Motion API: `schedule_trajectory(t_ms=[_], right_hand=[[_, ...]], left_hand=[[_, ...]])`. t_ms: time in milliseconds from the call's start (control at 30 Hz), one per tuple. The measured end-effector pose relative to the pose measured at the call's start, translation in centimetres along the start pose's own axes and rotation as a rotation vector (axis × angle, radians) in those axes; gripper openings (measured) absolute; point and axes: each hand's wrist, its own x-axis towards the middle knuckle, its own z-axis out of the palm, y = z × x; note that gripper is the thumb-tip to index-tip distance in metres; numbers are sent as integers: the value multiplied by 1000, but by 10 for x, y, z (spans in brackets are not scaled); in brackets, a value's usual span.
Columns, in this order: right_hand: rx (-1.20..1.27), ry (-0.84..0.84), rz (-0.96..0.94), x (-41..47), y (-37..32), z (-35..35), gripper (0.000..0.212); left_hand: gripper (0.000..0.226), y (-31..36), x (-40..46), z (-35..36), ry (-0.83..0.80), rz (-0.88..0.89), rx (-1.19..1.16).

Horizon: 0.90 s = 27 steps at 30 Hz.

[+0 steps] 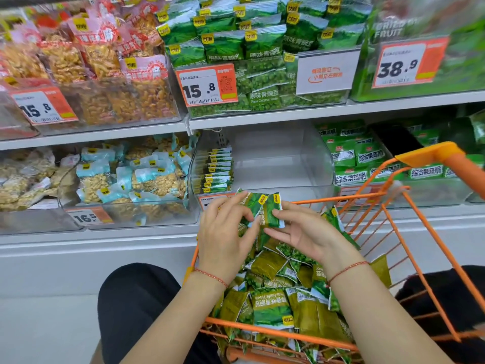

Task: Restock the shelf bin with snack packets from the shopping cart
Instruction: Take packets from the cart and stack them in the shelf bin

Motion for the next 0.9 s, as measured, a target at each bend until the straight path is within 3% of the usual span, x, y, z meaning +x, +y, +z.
schedule_trajectory(t_ms=[133,233,300,367,500,633,700,800,900], right_hand=[[-50,-62,-18,-2,5,5,23],[-61,-37,-19,-1,7,5,23],[-68,-24,-24,1,8,5,13],[-62,-17,-43,4,9,4,14],[-138,-61,-82,3,8,2,29],[-176,7,-97,3,9,0,22],[-177,38,-81,4,8,0,28],[-221,40,-72,6,8,0,32],[-302,-11,-99,6,8,3,29]], left_hand=[[15,18,2,7,-41,-245,-237],[27,30,5,9,-96,-423,-378],[19,36,8,8,-140,-488,-398],[9,40,8,5,-194,-532,-402],[24,37,7,3,-261,-514,-367],[13,26,8,3,-186,-543,-431],[22,16,14,0,-165,-590,-493],[43,-1,22,-6,-291,-643,-506],[40,-8,27,-11,-432,-732,-628]])
